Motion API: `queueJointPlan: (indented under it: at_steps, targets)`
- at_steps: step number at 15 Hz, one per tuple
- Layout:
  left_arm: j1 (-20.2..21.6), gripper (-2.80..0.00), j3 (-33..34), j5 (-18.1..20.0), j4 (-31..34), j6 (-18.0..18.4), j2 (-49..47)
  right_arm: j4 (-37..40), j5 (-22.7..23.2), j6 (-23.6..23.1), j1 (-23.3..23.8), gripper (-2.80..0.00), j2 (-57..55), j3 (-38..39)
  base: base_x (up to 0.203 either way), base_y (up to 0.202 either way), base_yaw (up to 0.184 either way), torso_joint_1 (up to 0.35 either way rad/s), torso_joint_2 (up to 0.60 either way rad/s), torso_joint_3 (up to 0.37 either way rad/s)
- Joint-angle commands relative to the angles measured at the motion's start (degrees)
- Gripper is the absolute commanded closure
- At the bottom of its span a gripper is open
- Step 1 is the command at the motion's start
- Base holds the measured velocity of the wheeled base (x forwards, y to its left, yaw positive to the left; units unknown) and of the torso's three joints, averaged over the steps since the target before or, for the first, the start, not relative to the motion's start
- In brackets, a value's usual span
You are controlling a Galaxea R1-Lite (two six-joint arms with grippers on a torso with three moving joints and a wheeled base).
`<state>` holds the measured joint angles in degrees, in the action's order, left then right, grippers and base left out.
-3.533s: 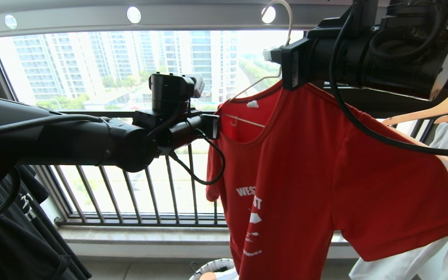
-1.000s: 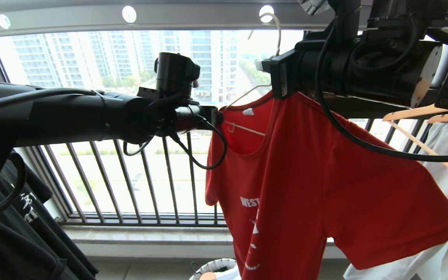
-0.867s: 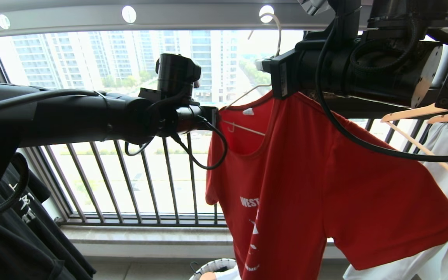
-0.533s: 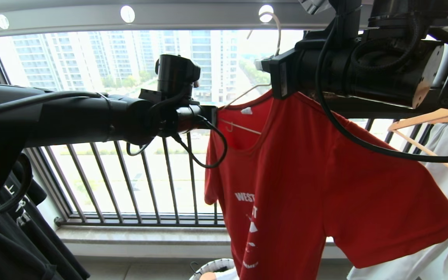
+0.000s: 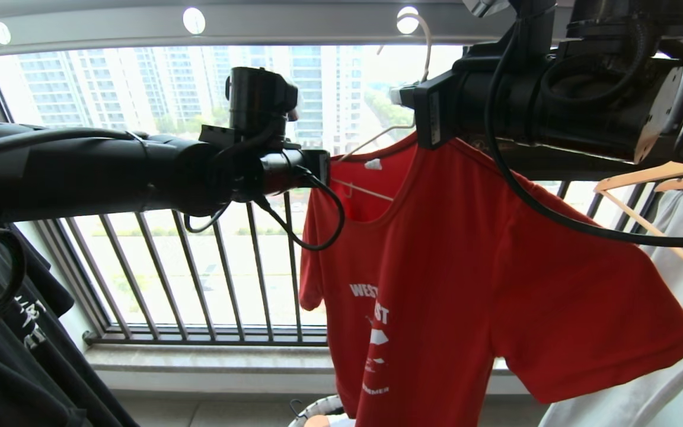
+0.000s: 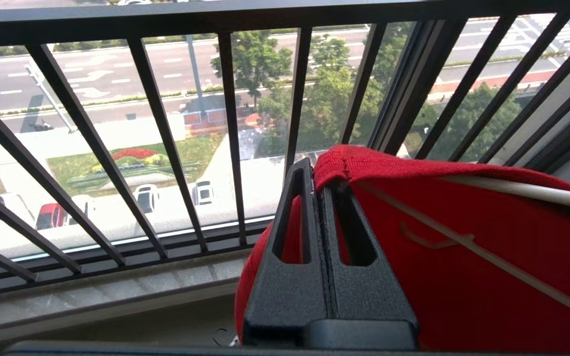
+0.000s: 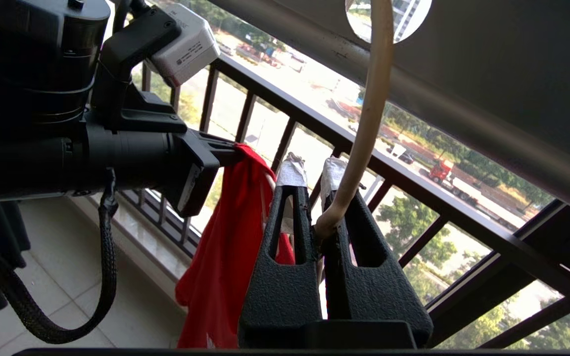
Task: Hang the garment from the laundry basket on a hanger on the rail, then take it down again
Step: Take the clothes off the clothes rack
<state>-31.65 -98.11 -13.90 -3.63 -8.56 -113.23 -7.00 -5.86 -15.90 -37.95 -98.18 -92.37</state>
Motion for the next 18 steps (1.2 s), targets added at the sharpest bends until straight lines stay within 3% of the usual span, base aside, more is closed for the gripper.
queueJointPlan:
  at_steps: [1, 6, 13, 18]
  targets:
    - [-2.0, 0.00, 1.3, -0.1, -0.1, -0.1, 3.5, 0.0, 0.0, -0.1, -0.1, 0.00, -0.6, -0.1, 0.000, 0.000, 0.000, 0.000, 0.00, 0.000]
    - [-9.3, 0.00, 4.6, -0.3, -0.2, -1.9, 8.2, -0.1, -0.1, -0.1, -0.7, 0.00, -1.1, -0.1, 0.000, 0.000, 0.000, 0.000, 0.00, 0.000]
    - [-15.3, 0.00, 8.5, -0.3, -0.2, -3.5, 14.9, -0.2, -0.5, -0.1, -0.7, 0.00, -1.9, -0.1, 0.000, 0.000, 0.000, 0.000, 0.00, 0.000]
    - [-15.5, 0.00, 7.1, -0.3, -0.2, -1.5, 14.6, -0.1, -0.6, -0.1, -1.5, 0.00, -1.7, -0.1, 0.000, 0.000, 0.000, 0.000, 0.00, 0.000]
